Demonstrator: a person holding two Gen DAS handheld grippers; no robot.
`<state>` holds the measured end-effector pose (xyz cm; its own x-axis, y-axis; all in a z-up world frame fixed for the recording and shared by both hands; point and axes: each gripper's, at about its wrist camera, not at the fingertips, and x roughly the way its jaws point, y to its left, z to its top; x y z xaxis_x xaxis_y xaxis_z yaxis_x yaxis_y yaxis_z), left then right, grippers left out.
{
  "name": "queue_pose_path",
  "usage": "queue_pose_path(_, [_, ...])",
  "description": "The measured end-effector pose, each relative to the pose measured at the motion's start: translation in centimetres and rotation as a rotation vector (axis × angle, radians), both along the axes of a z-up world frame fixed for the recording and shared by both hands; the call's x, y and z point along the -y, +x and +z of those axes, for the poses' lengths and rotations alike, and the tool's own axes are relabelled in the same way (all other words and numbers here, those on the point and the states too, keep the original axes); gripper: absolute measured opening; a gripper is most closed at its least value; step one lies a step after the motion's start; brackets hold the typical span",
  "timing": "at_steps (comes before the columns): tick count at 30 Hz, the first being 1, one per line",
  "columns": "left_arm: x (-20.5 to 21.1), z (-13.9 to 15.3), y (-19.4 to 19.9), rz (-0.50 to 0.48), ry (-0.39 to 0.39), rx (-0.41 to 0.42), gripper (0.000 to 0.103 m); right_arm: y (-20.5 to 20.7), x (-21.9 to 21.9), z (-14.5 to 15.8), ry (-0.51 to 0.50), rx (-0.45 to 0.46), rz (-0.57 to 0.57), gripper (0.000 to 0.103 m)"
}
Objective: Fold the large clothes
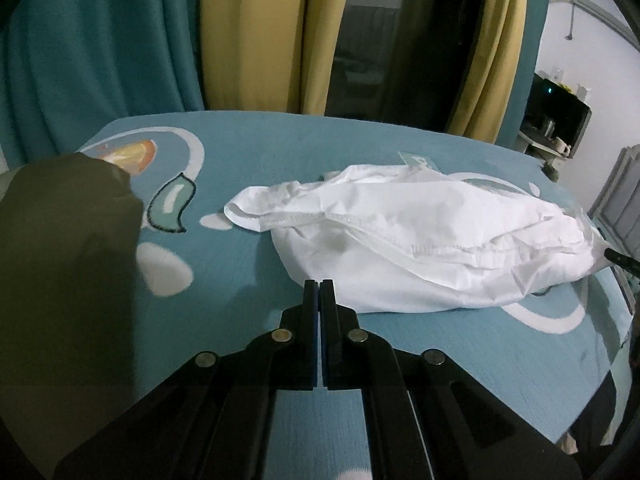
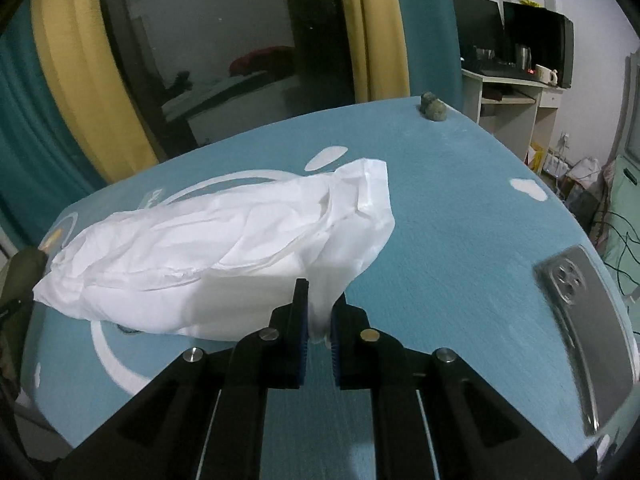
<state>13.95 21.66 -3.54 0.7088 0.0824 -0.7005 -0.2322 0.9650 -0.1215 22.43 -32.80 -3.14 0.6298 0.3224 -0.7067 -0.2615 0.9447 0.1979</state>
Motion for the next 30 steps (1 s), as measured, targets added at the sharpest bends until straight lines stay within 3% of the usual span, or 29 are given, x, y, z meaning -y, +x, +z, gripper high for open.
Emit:
queue_pose_path(17, [1.2, -1.5, -7.8, -0.009, -0.036, -0.076, 0.001, -6.7, 3.0, -1.6, -0.003, -0.064, 0.012, 0.009])
queue_pose_path(22, [0.6, -2.3, -8.1, -0.022, -0.104, -0.103, 0.001, -6.7, 3.7, -3.3, -0.002, -0.119, -0.006, 0.01])
queue_pose_path(26, [0.9, -1.5, -8.1, -0.005, -0.056, -0.098, 0.001, -6.8, 4.0, -3.2, 0.007, -0.128, 0.001, 0.014])
queue_pose_path(29, [1.2, 0.0, -8.1, -0.007, -0.04, -0.043, 0.015, -6.9, 3.9, -2.5, -0.018, -0.111, 0.003, 0.021])
queue_pose_path(30, [1.4, 0.4, -8.0, -0.01, -0.034, -0.028, 0.025, -6.9, 4.0, -2.1, -0.029, -0.102, -0.004, 0.025])
